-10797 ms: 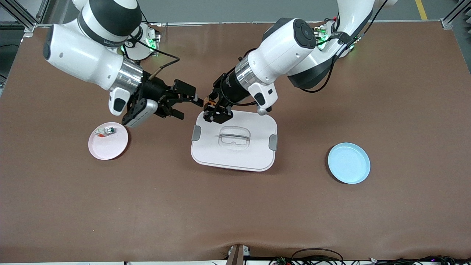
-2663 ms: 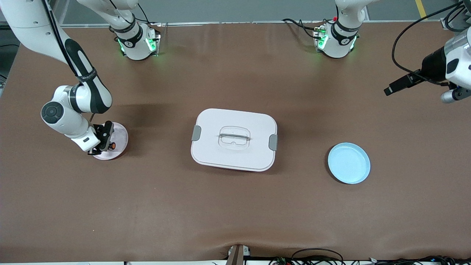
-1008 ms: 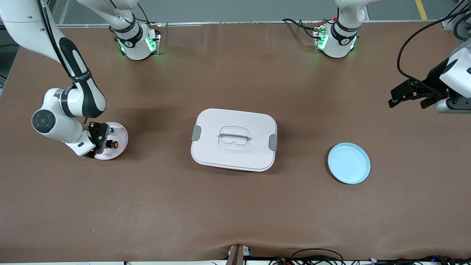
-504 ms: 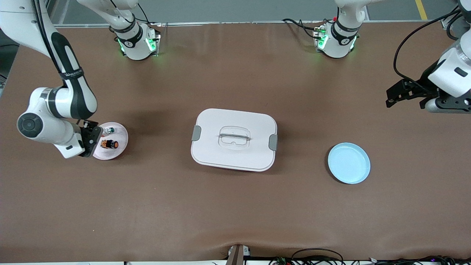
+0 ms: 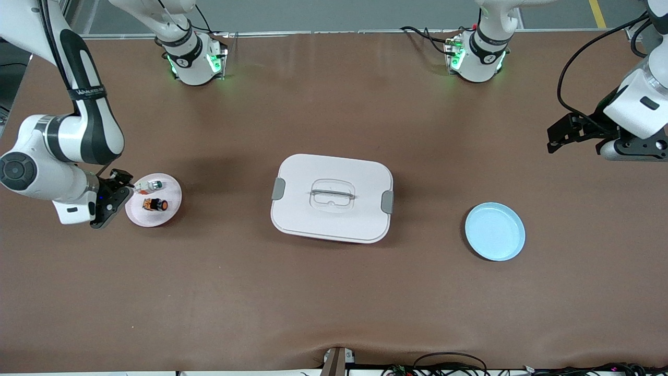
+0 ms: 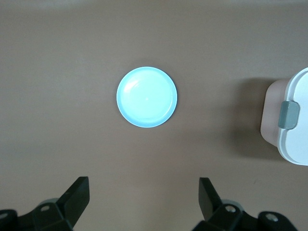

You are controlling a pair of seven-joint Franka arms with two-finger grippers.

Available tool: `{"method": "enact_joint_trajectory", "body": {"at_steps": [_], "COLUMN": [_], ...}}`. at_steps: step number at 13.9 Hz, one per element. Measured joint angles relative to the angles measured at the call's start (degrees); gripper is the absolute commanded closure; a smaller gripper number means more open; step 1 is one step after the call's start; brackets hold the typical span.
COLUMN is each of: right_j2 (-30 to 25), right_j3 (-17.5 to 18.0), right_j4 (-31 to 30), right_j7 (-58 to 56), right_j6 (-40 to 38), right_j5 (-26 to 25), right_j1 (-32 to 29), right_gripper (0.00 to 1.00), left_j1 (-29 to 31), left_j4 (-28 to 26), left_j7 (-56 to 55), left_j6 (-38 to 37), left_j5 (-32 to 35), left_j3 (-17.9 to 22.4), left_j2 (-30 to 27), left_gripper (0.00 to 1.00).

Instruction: Transfer orange switch to right arm and place

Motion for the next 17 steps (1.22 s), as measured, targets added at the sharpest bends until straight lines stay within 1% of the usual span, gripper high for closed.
{"method": "enact_joint_trajectory", "body": {"at_steps": [3,6,12,17], "right_j2": [-0.33,-1.67,-6.37,-7.32], "right_j3": [0.23,0.31,0.46,0.55], "right_j4": [6.55,11.18,13.24,13.39], "right_j7": [5.08,9.29,18.54,28.44], "right_j6": [-11.21,-17.96,-25.14,-26.19], "right_j5": [0.00,0.00,0.00,0.77], "right_j1": [0.29,0.79,1.25,3.66], "right_gripper": [0.00,0.00,0.00,0.00], "left_j1": [0.07,0.38,0.42,1.31], "left_j4": [0.00,0.00,0.01,0.02], "left_j7": [0.00,0.00,0.00,0.05], "left_j6": [0.00,-0.01,-0.13,0.13], "left_j5": [0.00,0.00,0.00,0.00], "left_j3": [0.52,0.76,0.81,0.91], "left_j2": [0.30,0.67,0.86,1.13], "left_gripper": [0.00,0.00,0.00,0.00]}}
